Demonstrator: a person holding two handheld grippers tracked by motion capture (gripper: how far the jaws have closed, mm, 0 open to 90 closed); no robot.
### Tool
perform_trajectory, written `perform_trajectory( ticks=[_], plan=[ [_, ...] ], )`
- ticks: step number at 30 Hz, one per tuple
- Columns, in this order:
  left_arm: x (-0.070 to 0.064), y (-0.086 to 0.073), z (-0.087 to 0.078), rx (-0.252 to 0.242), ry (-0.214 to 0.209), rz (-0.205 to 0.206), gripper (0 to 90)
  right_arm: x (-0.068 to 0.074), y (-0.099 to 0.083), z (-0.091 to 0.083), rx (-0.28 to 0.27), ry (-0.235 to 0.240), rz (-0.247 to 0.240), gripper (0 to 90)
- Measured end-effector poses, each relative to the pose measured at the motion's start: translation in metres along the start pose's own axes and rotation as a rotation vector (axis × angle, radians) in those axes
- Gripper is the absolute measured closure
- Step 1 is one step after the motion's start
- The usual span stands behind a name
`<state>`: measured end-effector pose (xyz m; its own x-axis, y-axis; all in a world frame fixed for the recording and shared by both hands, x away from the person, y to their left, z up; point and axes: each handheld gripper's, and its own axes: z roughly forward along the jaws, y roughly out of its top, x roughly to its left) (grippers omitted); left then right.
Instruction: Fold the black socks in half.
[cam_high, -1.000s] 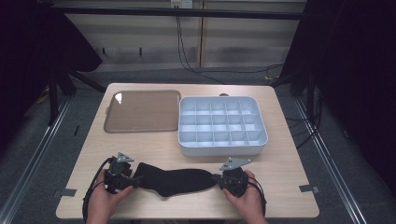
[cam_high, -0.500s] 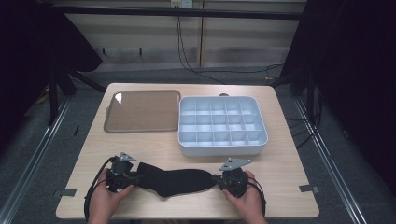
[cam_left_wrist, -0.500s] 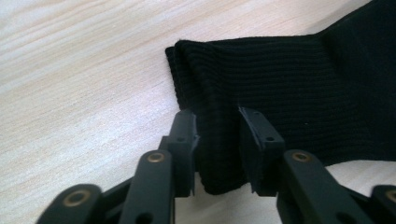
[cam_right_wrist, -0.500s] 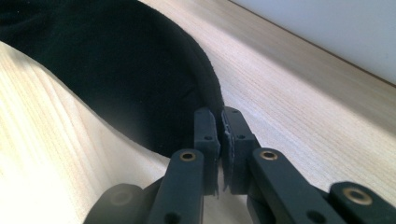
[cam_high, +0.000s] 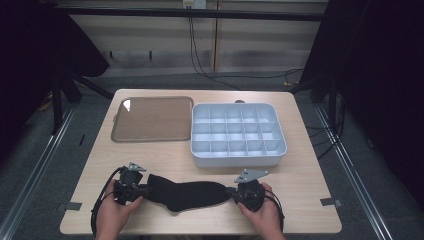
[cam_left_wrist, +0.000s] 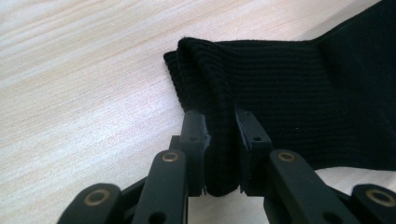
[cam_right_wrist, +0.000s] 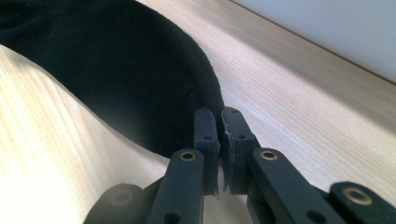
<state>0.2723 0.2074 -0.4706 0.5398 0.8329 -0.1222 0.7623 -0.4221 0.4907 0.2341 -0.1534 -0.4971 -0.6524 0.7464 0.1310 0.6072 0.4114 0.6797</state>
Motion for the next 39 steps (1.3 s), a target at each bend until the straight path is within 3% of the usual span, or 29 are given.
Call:
perform_trajectory(
  ticks=[15, 29, 39],
  plan=[
    [-0.002, 0.008, -0.021, -0.052, -0.068, -0.034, 75.7, 0.004, 0.004, 0.002, -0.002, 0.026, 0.009, 86.2],
    [-0.017, 0.02, -0.037, -0.069, -0.098, 0.017, 75.7, 0.009, 0.008, 0.003, -0.004, 0.039, 0.01, 86.0],
    [-0.016, 0.023, -0.043, -0.066, -0.103, 0.017, 75.8, 0.01, 0.009, 0.003, -0.006, 0.047, 0.009, 86.3]
  ],
)
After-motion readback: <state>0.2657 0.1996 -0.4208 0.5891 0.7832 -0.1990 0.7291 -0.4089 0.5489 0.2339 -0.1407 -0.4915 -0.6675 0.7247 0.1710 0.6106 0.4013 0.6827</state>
